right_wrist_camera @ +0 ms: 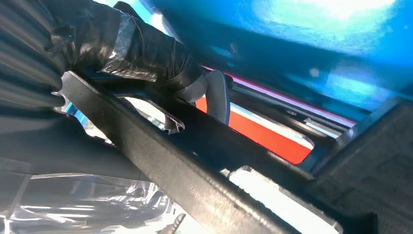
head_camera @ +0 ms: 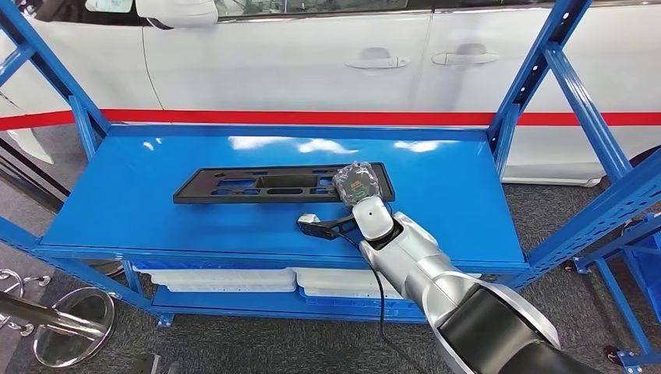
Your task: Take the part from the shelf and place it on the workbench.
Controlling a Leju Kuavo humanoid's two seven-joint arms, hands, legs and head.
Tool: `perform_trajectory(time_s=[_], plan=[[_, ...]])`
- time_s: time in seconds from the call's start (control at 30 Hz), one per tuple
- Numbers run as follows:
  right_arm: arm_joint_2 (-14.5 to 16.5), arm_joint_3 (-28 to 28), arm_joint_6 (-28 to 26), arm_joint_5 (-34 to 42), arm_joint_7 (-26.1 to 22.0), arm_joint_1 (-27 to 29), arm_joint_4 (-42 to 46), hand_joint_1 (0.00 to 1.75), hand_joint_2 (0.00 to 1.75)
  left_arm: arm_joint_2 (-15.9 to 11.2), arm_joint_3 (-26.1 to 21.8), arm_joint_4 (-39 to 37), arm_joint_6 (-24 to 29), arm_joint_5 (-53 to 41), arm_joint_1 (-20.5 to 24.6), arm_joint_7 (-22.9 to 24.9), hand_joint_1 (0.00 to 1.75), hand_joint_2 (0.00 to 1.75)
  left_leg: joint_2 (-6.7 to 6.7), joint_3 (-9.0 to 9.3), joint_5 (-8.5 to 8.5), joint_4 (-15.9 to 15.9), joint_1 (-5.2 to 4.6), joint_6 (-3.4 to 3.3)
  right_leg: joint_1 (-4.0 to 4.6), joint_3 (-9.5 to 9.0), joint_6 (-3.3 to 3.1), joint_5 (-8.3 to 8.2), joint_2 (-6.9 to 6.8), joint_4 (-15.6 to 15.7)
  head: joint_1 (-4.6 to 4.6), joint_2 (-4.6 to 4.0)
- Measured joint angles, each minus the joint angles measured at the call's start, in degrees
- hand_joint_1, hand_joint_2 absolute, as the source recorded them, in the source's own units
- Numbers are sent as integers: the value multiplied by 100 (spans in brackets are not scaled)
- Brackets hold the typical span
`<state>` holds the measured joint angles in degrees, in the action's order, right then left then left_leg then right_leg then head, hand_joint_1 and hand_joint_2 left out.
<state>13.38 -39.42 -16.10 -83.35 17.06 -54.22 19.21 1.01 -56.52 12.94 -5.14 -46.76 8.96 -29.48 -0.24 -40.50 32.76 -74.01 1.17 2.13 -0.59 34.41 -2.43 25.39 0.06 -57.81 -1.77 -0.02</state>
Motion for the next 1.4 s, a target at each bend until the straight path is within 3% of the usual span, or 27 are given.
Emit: perform_trajectory(time_s=[0.03,0.1,0.17,0.27,0.33,0.43,0.47,0.5,0.53,0.6,0.67,0.77,0.83,0.87,0.93,0.97,1.0,1.03,1.1,1.17,1.3,1.33,1.4], plan=[[-2,39,-44,52,-32,3,1,175,175,-2,10,0,6,1,1,19,0,175,1,91,-153,195,1,-6,0,-5,4,4,2,-7,0,0],[-1,170,-233,321,-233,3,22,175,175,-10,28,0,-21,21,7,67,0,175,4,487,-539,998,-3,-37,8,-15,27,22,12,-29,0,0],[4,356,-445,688,-536,3,58,175,175,-22,33,0,-85,49,13,100,0,175,-2,748,-696,1537,-26,-90,26,-4,72,26,31,-48,1,0],[20,601,-661,1163,-1018,64,131,175,175,-30,34,0,-128,119,14,167,0,175,-8,766,-722,1631,-36,-190,31,15,162,10,36,-36,0,0],[28,800,-878,1638,-1567,163,264,175,175,-31,32,0,-154,224,7,265,0,175,-3,765,-767,1675,-9,-268,31,107,215,162,27,-222,1,0],[57,1097,-1122,2134,-2124,343,540,175,175,-32,26,0,-213,331,-5,320,0,175,12,735,-787,1689,-7,-314,21,619,261,713,21,-1299,1,0],[65,1161,-1143,2192,-2170,395,614,175,175,-34,25,0,-219,343,-7,323,0,175,11,733,-785,1688,-9,-320,17,765,269,804,20,-1611,2,0],[70,1210,-1150,2241,-2202,438,674,175,175,-35,24,0,-220,355,-11,324,0,175,3,736,-781,1685,-10,-322,13,814,271,773,19,-1712,2,0],[71,1255,-1166,2338,-2284,482,746,175,175,-36,22,0,-220,373,-16,326,0,175,-11,743,-775,1680,-10,-323,7,759,266,641,18,-1596,2,0],[56,1342,-1196,2796,-2653,608,990,175,175,-35,2,0,-245,460,-35,315,0,175,-42,750,-748,1654,-10,-301,4,417,224,238,17,-847,2,0],[16,1405,-1084,3711,-3213,889,1561,175,175,-36,-45,0,-289,576,-68,127,0,175,-54,725,-713,1607,-32,-249,23,138,176,35,20,-219,1,0],[-142,1424,-675,5248,-3675,1499,2865,175,175,-41,-89,0,-394,649,-135,-275,0,175,-55,712,-686,1603,-42,-169,40,80,118,53,18,-87,-1,0],[-318,1423,-394,6099,-3836,1889,3758,175,175,-52,-106,0,-541,668,-206,-409,0,175,-30,678,-560,1475,-36,-115,15,40,61,51,3,-42,-1,0],[-428,1423,-239,6503,-3934,2091,4221,175,175,-64,-119,0,-590,682,-246,-476,0,175,-15,588,-414,1252,-33,-91,1,20,34,49,-5,-24,-1,0],[-655,1422,48,7129,-4093,2496,5054,175,175,-83,-149,0,-605,705,-317,-584,0,175,2,255,-45,510,-27,-58,1,6,0,61,-14,-21,-1,0],[-765,1422,151,7331,-4140,2687,5412,175,175,-92,-163,0,-601,712,-349,-616,0,175,2,87,79,160,-24,-47,4,4,-7,69,-15,-26,0,0],[-858,1422,213,7444,-4162,2851,5702,175,175,-97,-174,0,-599,715,-380,-635,0,175,2,-7,98,-20,-22,-43,6,2,-11,78,-12,-34,0,0],[-934,1422,242,7500,-4168,2988,5946,175,175,-102,-184,0,-598,716,-403,-646,0,175,2,8,-1,31,-20,-47,7,1,-9,88,-3,-46,0,0],[-1043,1422,270,7540,-4179,3163,6344,175,175,-116,-200,0,-592,718,-420,-658,0,175,3,333,-400,741,-20,-88,7,-12,8,116,23,-75,0,1],[-1107,1422,281,7546,-4192,3233,6612,175,175,-129,-212,0,-583,717,-408,-664,0,175,0,658,-626,1402,-46,-143,24,-16,46,133,45,-97,0,1],[-1206,1422,286,7546,-4194,3317,6914,175,175,-139,-216,0,-581,718,-399,-669,0,175,-11,749,-672,1599,-57,-251,29,-20,164,133,47,-88,0,0],[-1226,1422,286,7546,-4195,3330,6967,175,175,-141,-216,0,-581,718,-399,-669,0,175,-6,761,-699,1635,-43,-292,29,2,192,196,40,-154,1,0],[-1269,1422,284,7546,-4200,3344,7041,175,175,-140,-216,0,-581,718,-393,-670,0,175,4,771,-738,1685,-22,-349,21,195,229,504,27,-612,1,0]])
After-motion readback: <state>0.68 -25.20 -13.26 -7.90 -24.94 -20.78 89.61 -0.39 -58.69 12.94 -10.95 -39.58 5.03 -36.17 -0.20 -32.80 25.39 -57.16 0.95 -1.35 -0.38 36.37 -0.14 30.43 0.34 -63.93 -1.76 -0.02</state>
